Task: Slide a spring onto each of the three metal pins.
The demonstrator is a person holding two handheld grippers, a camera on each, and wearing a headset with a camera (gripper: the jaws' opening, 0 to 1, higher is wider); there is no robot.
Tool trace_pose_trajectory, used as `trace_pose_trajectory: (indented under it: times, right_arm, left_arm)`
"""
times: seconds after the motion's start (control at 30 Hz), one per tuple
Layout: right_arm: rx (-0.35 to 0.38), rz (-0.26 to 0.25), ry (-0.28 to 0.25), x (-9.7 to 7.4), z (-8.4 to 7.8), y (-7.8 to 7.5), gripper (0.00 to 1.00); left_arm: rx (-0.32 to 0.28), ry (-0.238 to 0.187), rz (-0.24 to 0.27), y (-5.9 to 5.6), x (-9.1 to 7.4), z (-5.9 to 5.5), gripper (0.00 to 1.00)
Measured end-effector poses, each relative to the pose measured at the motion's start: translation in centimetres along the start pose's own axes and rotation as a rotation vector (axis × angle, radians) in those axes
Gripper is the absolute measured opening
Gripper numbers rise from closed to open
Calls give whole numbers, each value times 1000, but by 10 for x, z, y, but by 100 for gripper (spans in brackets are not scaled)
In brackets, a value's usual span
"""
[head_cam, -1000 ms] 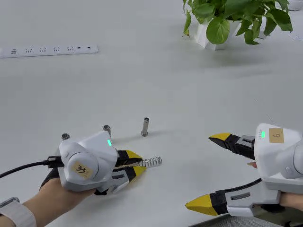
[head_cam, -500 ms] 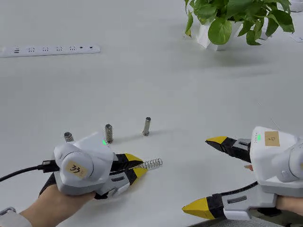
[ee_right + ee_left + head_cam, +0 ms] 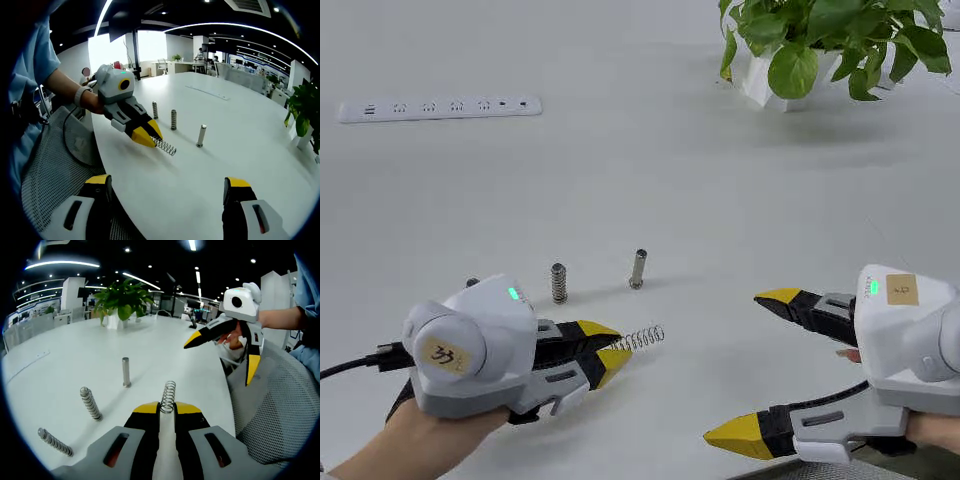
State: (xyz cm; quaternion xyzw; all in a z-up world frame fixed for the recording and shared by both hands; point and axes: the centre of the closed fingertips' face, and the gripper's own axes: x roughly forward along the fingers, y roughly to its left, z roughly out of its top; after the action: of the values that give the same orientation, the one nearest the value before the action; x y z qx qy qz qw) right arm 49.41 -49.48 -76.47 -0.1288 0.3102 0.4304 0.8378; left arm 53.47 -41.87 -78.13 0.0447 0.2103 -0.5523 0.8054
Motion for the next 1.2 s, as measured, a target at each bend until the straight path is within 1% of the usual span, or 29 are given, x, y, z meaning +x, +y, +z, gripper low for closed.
trace_pose_trajectory:
  times: [0.1, 0.2, 0.37, 0.47, 0.57, 0.7, 0.8, 0.9, 0.97, 1.03, 1.07, 1.2]
  right_arm:
    - [-1, 7, -12, 1, 5, 1, 92]
    - [-9, 12, -17, 2, 9, 2, 91]
    - [-23, 38, -28, 5, 16, 9, 88]
    - [-50, 48, -35, 5, 23, 12, 85]
    - [-77, 67, -31, 4, 30, 12, 81]
    - [-97, 87, -49, 2, 43, 14, 77]
    - [-105, 121, -47, 1, 50, 18, 69]
    - [-115, 162, -66, 2, 61, 27, 66]
    - [-133, 184, -61, 2, 64, 32, 62]
    - [-144, 223, -52, 3, 67, 39, 55]
    - [-151, 244, -49, 3, 69, 43, 53]
    - [-197, 291, -38, 6, 76, 51, 47]
  left_arm:
    - [-3, -14, -3, -3, -5, 6, 7]
    - [-15, -26, -26, -8, -10, 11, 7]
    - [-17, -43, -51, -17, -22, 19, 7]
    - [-15, -51, -62, -21, -29, 24, 7]
    - [-7, -57, -72, -26, -36, 30, 7]
    - [5, -63, -82, -31, -44, 35, 7]
    - [11, -66, -83, -32, -51, 38, 7]
    - [20, -72, -77, -33, -59, 41, 7]
    - [26, -76, -74, -33, -63, 43, 7]
    - [30, -79, -76, -34, -69, 44, 7]
    - [36, -78, -77, -35, -72, 44, 7]
    - [42, -75, -80, -37, -80, 43, 7]
